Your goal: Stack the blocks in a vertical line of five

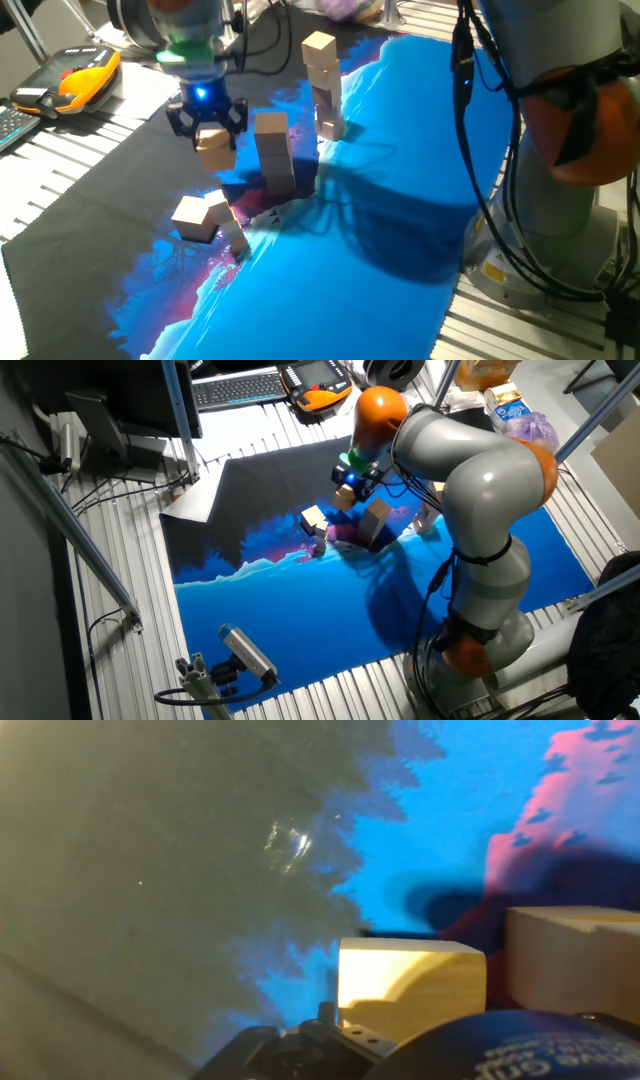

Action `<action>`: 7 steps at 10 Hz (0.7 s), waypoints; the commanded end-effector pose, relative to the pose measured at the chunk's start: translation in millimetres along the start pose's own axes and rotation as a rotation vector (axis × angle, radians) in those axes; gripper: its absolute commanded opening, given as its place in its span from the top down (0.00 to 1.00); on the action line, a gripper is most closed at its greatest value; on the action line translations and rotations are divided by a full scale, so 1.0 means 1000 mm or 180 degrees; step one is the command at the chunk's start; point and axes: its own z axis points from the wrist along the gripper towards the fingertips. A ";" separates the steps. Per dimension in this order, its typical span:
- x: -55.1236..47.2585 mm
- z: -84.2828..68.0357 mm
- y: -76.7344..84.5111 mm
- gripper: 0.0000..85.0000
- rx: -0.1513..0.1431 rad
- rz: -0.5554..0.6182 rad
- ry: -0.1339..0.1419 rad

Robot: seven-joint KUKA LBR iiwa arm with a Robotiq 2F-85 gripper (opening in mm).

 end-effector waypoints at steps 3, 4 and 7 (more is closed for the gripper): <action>0.001 0.016 0.010 1.00 -0.0045 0.0143 -0.0097; 0.001 0.016 0.010 1.00 -0.0066 0.0207 -0.0102; 0.001 0.016 0.010 1.00 0.0000 0.0360 -0.0241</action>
